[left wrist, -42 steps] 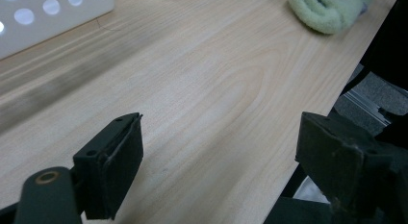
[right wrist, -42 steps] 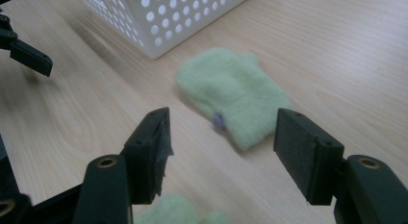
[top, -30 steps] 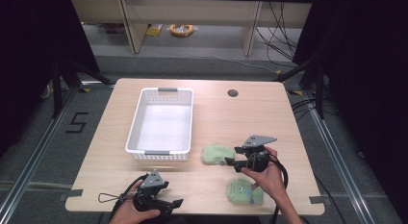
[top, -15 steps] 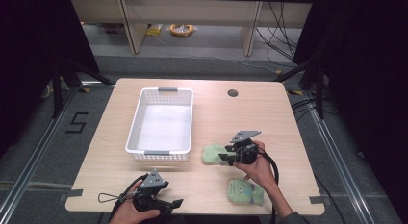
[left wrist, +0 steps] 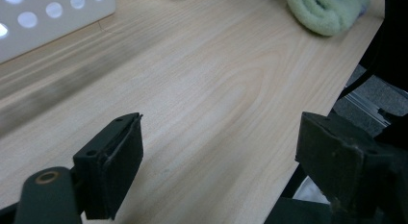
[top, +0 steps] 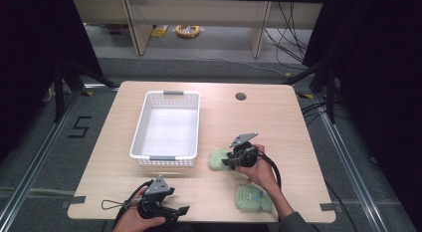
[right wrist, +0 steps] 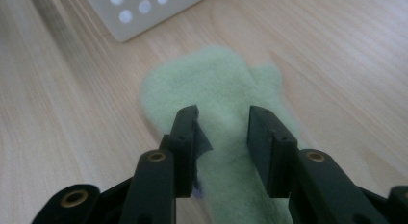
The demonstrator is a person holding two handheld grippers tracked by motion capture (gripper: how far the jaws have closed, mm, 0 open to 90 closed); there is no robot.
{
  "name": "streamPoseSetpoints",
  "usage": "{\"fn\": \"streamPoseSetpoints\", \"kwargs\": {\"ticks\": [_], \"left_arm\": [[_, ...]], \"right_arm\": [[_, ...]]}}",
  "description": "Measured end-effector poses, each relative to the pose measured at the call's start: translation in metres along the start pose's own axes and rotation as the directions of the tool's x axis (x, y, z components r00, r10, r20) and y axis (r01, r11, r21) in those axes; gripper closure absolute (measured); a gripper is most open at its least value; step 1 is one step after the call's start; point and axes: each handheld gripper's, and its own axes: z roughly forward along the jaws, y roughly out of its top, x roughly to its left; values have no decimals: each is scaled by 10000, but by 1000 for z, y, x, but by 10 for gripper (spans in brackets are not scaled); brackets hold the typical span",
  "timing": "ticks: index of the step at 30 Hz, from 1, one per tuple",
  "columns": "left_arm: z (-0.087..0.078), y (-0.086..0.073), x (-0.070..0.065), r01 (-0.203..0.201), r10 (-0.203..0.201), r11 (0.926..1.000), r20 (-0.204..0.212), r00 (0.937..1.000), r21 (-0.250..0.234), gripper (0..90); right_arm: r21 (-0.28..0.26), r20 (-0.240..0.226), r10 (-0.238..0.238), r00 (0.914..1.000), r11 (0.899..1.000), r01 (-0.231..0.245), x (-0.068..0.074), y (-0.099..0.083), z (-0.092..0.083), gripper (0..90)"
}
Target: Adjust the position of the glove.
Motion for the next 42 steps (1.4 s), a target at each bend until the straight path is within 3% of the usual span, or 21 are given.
{"fn": "streamPoseSetpoints", "kwargs": {"ticks": [4,7,8,9,14,15,17,19,22,23,25,26,28,30,31,34,36,37,38,39,42], "left_arm": [[0,-1,0,-21,21,10000,-6,10000,-1,163],[-1,0,1,-74,74,10000,-19,10000,66,163],[-1,0,1,-70,70,9999,-29,10000,86,163],[-1,0,1,-84,84,9999,-3,10000,132,164],[0,0,0,-11,11,10000,-5,10000,54,163],[-1,0,2,-222,222,9994,-1,9998,259,163],[0,0,1,78,-78,9999,-18,10000,73,163],[0,0,2,-12,12,10000,-12,10000,68,163],[-1,0,2,-19,19,10000,-3,10000,74,163],[-1,0,1,40,-40,10000,-4,10000,25,163],[-2,0,3,-22,22,10000,-53,10000,54,163],[-2,0,2,192,-192,9998,-43,9998,13,163],[-2,1,3,72,-72,10000,-49,10000,-37,163],[-4,1,5,-28,28,10000,-124,9999,6,163],[-3,1,3,268,-269,9995,-94,9996,-147,163],[-5,1,5,25,-26,10000,-142,9999,-58,163],[-5,1,5,321,-324,9993,-144,9994,-197,163],[-7,2,6,131,-134,9998,-173,9998,-159,163],[-7,2,6,131,-134,9998,-173,9998,-159,163],[-6,2,6,413,-419,9987,-198,9989,-291,163],[-6,2,7,280,-286,9991,-187,9994,-316,163]], "right_arm": [[366,-188,56,9998,9993,-49,-2,-1,4,716],[212,-195,-163,9997,9996,167,-4,-3,6,787],[131,-205,160,9997,9998,-157,-3,-3,7,804],[159,-287,-159,9995,9997,163,-5,-4,6,833],[101,-236,62,9997,9999,-59,0,-3,4,853],[-104,-273,48,9996,9999,-50,1,-2,3,855],[-381,-348,-363,9987,9987,350,0,0,-2,858],[-261,-344,-360,9988,9990,351,2,2,-6,858],[-406,-429,-539,9976,9978,522,8,6,-15,859],[-772,-502,-677,9964,9950,637,12,7,-20,859],[-734,-553,-782,9954,9946,740,13,7,-25,859],[-938,-558,-697,9960,9935,643,19,6,-31,859],[-798,-729,-725,9947,9946,667,21,6,-35,859],[-1041,-803,-982,9919,9905,896,25,4,-39,859],[-1061,-776,-709,9945,9924,625,31,1,-44,859],[-1130,-813,-888,9927,9904,793,36,-2,-47,859],[-1223,-838,-1018,9913,9883,911,42,-4,-47,859],[-1054,-951,-923,9912,9910,822,47,-5,-51,859],[-1054,-951,-923,9912,9910,822,47,-5,-51,859],[-1070,-975,-1061,9896,9897,955,52,-6,-54,859],[-1100,-1024,-1152,9881,9885,1038,58,-8,-55,859]]}}
